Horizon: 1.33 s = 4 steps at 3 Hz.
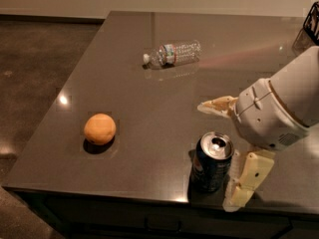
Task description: Move pepsi can near orange
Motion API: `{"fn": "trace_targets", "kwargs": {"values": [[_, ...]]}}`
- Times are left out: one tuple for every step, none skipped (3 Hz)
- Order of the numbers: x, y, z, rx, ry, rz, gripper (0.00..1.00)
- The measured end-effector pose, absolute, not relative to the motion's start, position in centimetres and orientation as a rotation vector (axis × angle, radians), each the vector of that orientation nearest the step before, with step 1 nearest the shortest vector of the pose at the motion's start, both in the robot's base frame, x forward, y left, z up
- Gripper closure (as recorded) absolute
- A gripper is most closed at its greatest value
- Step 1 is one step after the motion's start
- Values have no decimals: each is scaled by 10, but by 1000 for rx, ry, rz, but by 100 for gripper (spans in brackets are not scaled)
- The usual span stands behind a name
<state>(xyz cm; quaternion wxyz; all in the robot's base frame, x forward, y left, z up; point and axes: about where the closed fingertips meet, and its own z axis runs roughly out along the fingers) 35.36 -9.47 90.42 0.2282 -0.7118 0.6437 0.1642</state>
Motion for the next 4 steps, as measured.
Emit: {"fn": "trace_targets", "kwargs": {"values": [[353, -91, 902, -1972, 1761, 467, 16], [353, -91, 902, -1975, 1759, 469, 39], [356, -90, 907, -1980, 1761, 456, 63], [367, -81, 920, -1978, 1763, 428, 85]]}}
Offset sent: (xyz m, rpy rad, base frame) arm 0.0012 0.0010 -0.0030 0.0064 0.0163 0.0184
